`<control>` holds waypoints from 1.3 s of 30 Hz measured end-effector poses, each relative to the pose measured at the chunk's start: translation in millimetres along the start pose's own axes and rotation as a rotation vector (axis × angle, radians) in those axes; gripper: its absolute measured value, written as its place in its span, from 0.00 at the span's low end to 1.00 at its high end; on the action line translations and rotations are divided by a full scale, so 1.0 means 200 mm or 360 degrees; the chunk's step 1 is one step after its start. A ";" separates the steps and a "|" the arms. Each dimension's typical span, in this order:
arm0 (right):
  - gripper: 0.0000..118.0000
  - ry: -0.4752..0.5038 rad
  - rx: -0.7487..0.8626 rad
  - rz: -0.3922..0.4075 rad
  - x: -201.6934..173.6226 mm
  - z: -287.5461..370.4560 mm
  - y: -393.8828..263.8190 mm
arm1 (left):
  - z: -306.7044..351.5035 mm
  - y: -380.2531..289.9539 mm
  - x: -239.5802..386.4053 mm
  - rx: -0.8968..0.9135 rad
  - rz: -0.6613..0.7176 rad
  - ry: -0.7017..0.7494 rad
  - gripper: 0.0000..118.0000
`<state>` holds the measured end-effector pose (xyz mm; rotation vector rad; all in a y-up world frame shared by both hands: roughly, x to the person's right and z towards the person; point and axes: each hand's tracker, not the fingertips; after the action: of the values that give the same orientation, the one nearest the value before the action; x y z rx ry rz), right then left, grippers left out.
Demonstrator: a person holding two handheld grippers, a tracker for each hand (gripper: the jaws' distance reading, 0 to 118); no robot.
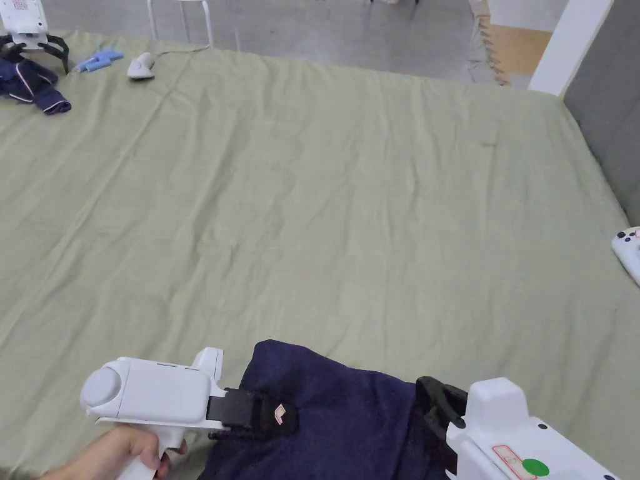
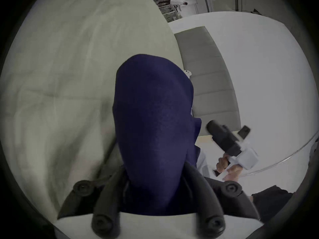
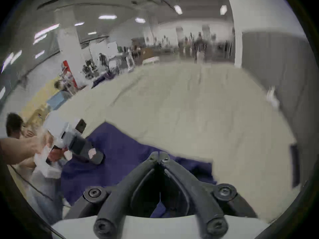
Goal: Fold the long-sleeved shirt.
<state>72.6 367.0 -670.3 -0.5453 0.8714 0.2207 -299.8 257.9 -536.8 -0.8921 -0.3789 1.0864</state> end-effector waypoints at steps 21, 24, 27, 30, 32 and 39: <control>0.00 0.0293 0.0097 0.0313 -0.77 -0.56 0.48 | 1.85 0.52 -0.36 0.0448 0.0072 0.0852 0.18; 0.00 0.0305 0.0083 0.0345 -0.82 -0.63 0.50 | 1.94 0.50 -0.34 0.0474 0.0119 0.0917 0.18; 0.00 0.0302 0.0066 0.0353 -0.84 -0.69 0.51 | 2.03 0.47 -0.47 0.0586 0.0223 0.0972 0.18; 0.00 0.0298 0.0050 0.0333 -0.83 -0.72 0.52 | 1.99 0.41 -0.58 0.0560 0.0348 0.1125 0.18; 0.00 0.0279 0.0050 0.0315 -0.82 -0.73 0.52 | 1.97 0.37 -0.63 0.0615 0.0383 0.1117 0.19; 0.00 0.0235 0.0088 0.0194 -0.69 -0.66 0.55 | 1.91 0.35 -0.22 0.0909 0.0020 0.1707 0.93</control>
<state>-146.3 394.1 -671.5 -0.4616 1.0525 0.2692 -613.8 397.8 -353.0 -0.8253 0.7908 0.5413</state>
